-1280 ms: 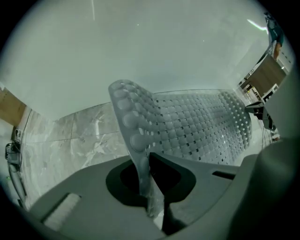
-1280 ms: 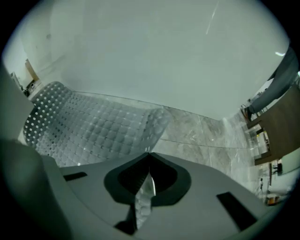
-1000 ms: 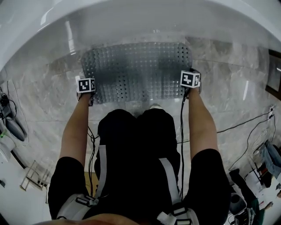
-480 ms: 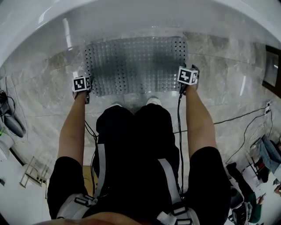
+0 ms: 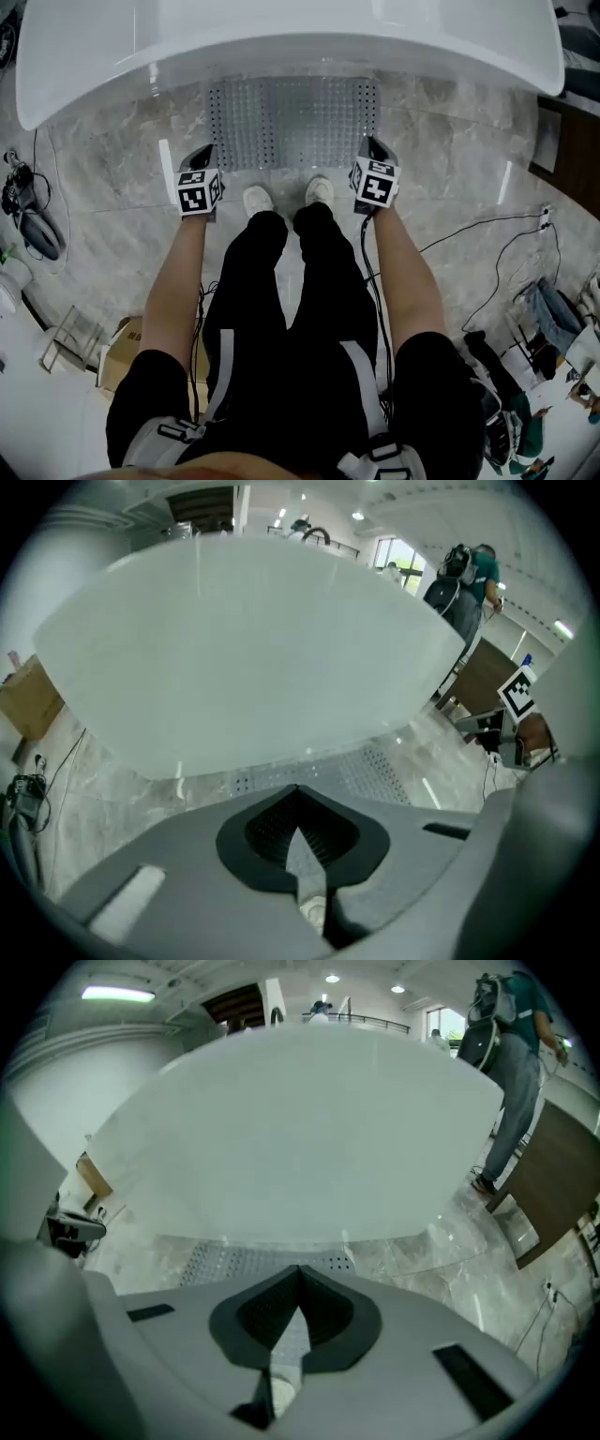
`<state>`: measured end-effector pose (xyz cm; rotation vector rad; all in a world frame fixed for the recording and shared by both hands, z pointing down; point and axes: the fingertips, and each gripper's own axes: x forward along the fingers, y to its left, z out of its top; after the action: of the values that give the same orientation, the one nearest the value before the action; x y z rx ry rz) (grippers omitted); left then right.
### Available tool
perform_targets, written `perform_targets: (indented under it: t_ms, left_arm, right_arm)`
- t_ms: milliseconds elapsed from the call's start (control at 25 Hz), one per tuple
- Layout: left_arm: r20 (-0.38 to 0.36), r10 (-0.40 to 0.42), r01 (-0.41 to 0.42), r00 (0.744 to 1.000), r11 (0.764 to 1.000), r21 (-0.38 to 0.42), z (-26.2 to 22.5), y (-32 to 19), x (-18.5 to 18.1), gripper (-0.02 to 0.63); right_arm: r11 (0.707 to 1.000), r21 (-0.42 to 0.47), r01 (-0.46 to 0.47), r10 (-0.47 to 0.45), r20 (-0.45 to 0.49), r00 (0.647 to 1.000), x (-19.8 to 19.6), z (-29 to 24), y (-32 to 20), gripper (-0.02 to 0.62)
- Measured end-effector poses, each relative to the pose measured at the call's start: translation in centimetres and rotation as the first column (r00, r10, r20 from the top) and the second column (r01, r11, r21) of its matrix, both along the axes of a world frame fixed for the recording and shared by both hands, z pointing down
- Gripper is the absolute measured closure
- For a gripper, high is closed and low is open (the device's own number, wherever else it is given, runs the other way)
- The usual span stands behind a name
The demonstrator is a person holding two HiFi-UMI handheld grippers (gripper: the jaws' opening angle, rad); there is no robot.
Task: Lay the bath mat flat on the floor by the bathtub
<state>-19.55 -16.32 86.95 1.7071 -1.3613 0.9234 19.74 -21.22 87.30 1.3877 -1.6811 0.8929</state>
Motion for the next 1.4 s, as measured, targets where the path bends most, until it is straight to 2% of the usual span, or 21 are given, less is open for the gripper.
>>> perform_targets:
  t_ms: [120,240,400,480,680,840,960,1120,1160,1240,1320,1400]
  left_arm:
    - [-0.03,-0.001,0.004,1.0,0.994,0.105,-8.9,-1.4,1.4,0.601]
    - [-0.032,0.014,-0.006,0.999,0.974,0.226,-17.9,-3.7,1.8,0.601]
    - [-0.082,-0.004,0.032,0.997,0.935,0.353,-30.3,-5.9,2.0,0.601]
    - [-0.112,-0.004,0.05,0.994,0.911,0.409,-36.3,-6.9,2.3,0.601]
    - [-0.115,0.026,0.041,0.993,0.841,0.54,-49.8,-8.1,2.8,0.601]
    - [-0.163,0.033,0.074,0.986,0.791,0.607,-58.4,-7.4,2.8,0.601]
    - [-0.16,0.044,0.077,0.986,0.73,0.68,-64.7,-7.3,3.3,0.601]
    - [-0.108,0.071,0.039,0.992,0.631,0.775,-72.7,-6.9,4.4,0.601]
    - [-0.096,0.073,0.032,0.993,0.611,0.791,-74.0,-6.6,4.7,0.601]
    - [-0.085,0.067,0.03,0.994,0.586,0.81,-75.5,-6.2,5.0,0.601]
    - [-0.097,0.064,0.042,0.993,0.584,0.811,-76.0,-5.9,5.0,0.601]
    - [-0.104,0.065,0.045,0.992,0.591,0.806,-76.2,-5.9,5.2,0.601]
  right_arm:
    - [0.996,0.07,-0.052,0.047,0.075,0.996,-1.9,-8.4,0.3,0.588]
    - [0.983,0.163,-0.081,0.064,0.108,0.992,-3.3,-16.5,-0.2,0.588]
    - [0.954,0.298,-0.03,0.002,0.095,0.995,-4.8,-27.1,-0.6,0.589]
    - [0.929,0.369,-0.001,-0.044,0.112,0.993,-5.9,-32.5,-1.2,0.589]
    - [0.826,0.564,-0.013,-0.102,0.172,0.98,-8.7,-46.5,-3.4,0.591]
    - [0.705,0.706,-0.071,-0.151,0.248,0.957,-11.2,-57.6,-5.0,0.591]
    - [0.609,0.789,-0.085,-0.2,0.256,0.946,-12.1,-65.6,-5.8,0.591]
    - [0.495,0.866,-0.068,-0.248,0.216,0.944,-12.4,-74.5,-5.6,0.591]
    - [0.48,0.875,-0.069,-0.256,0.215,0.942,-12.3,-75.8,-5.3,0.591]
    - [0.468,0.88,-0.082,-0.266,0.229,0.936,-12.0,-77.3,-4.6,0.591]
    - [0.469,0.878,-0.097,-0.265,0.245,0.933,-11.7,-77.8,-4.0,0.591]
    - [0.468,0.878,-0.098,-0.262,0.244,0.934,-11.5,-78.0,-3.7,0.591]
